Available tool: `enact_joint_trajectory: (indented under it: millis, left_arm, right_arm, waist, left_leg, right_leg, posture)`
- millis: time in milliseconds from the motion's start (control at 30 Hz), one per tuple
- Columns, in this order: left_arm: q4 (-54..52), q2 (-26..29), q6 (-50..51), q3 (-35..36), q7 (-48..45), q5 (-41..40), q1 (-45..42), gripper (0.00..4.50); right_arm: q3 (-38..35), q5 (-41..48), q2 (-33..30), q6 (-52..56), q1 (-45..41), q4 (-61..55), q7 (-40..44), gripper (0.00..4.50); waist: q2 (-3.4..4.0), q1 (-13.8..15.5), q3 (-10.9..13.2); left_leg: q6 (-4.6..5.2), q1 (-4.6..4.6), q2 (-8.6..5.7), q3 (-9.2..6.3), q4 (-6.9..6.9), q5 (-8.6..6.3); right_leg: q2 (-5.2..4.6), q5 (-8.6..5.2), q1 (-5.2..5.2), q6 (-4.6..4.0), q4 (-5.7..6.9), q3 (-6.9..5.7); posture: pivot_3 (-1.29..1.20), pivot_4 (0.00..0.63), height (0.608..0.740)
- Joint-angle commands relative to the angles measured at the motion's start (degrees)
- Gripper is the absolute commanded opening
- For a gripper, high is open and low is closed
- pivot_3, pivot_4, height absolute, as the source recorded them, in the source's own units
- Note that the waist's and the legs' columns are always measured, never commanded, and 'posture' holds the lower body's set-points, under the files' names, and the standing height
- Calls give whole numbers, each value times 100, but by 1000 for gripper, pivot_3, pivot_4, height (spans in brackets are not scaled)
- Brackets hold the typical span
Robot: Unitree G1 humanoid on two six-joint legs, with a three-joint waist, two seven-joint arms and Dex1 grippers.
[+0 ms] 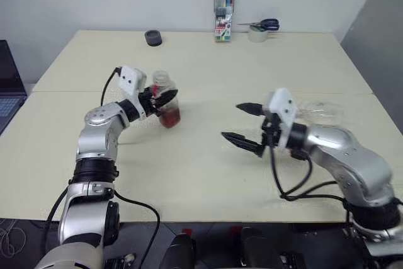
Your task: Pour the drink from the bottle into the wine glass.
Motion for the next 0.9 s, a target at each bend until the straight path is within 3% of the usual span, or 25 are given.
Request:
enact_joint_trajectory:
  millis: [33,333,700,900]
  left_arm:
    - [-307,-14,-108,265,490,-56,40,1779]
    - [-361,-121,-299,187,1046,31,277,1779]
    - [-295,-307,-436,77,1351,107,321,1779]
    - [-337,-367,-491,94,1434,66,364,3671]
  right_arm:
    - [332,-328,250,-243,-378,369,10,4500]
    - [575,-894,689,-423,-677,932,-57,4500]
    - [483,-986,913,-329,-612,844,-150,4500]
    - [461,-966,927,-298,-590,751,-149,4500]
  waist:
    - [-1,9,-1]
    - [-1,-13,-3]
    - [-1,-9,-5]
    - [-1,-15,-5]
  left_leg:
    - [0,0,0,1,0,0]
    - [-1,4,1,2,-2,1]
    - [-2,10,2,2,-2,1]
    - [-2,11,2,4,-4,1]
  right_leg:
    - [-1,0,-1,0,0,0]
    - [1,4,-3,-6,5,-3]
    - [2,6,-1,-9,10,-2]
    - [3,6,-2,-9,9,-1]
  posture:
    - [0,150,740]
    - [0,150,740]
    - [0,150,740]
    - [0,150,740]
